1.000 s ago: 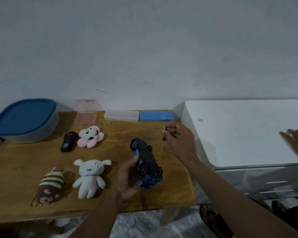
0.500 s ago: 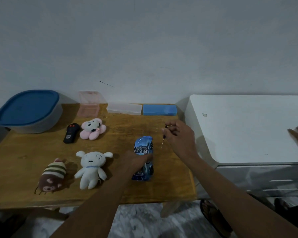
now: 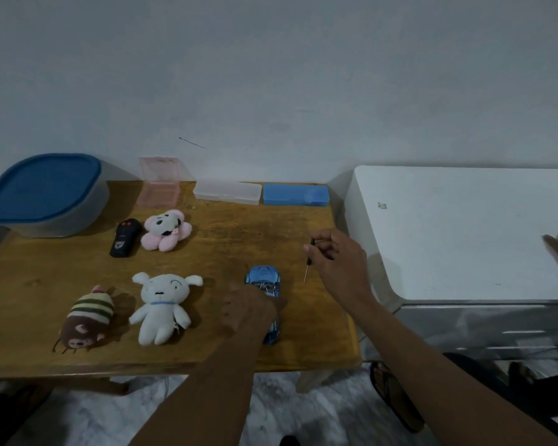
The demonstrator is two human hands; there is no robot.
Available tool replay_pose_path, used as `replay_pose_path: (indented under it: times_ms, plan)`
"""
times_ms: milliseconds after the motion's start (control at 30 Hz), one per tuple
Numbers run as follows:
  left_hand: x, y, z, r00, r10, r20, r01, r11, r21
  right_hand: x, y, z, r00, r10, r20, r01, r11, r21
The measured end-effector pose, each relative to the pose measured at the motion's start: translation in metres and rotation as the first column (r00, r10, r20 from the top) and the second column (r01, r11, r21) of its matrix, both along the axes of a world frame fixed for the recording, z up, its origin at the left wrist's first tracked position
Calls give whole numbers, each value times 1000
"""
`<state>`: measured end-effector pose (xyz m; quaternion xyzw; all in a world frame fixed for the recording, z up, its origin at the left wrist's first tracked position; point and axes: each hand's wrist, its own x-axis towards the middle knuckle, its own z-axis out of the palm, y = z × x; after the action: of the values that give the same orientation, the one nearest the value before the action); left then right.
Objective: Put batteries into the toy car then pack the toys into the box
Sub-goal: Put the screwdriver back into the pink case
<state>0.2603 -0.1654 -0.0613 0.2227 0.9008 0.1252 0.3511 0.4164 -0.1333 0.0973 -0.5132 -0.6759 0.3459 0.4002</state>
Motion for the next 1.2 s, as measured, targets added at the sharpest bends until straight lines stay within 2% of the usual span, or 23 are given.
replay_pose_path:
  times_ms: [100, 233, 633, 733, 867, 933, 967, 1033, 1100, 1200]
  plan:
    - [1, 6, -18, 1000, 14, -9, -14, 1000, -13, 4, 2, -4, 1000, 10, -3, -10, 1000, -13]
    - [8, -1, 27, 998, -8, -55, 6, 999, -36, 11, 6, -7, 1000, 21, -1, -21, 999, -25]
    - [12, -1, 39, 994, -68, -87, 64, 997, -51, 25, 6, -10, 1000, 25, 19, -24, 999, -29]
    - [12, -3, 38, 994, -52, -94, 51, 999, -13, 28, 5, -9, 1000, 27, 8, -27, 999, -20]
    - [12, -15, 67, 996, 24, -81, -11, 987, 160, 29, 5, -5, 999, 33, 8, -33, 999, -11]
    - [9, -24, 87, 984, -87, -156, 114, 978, 176, 27, 6, -3, 999, 34, 24, -34, 999, -1]
    - [6, -28, 96, 952, -177, -250, 222, 961, 163, 25, 6, -1, 999, 38, 28, -38, 999, 3]
    - [-4, -36, 112, 833, -316, -455, 427, 890, 163, 19, 8, 4, 998, 51, 21, -51, 999, 6]
    - [-20, -42, 127, 740, -375, -558, 544, 822, 168, 9, 10, 11, 997, 71, 20, -71, 997, 22]
    - [-49, -51, 150, 647, -391, -654, 642, 743, 190, -14, 15, 25, 993, 111, 36, -112, 993, 38]
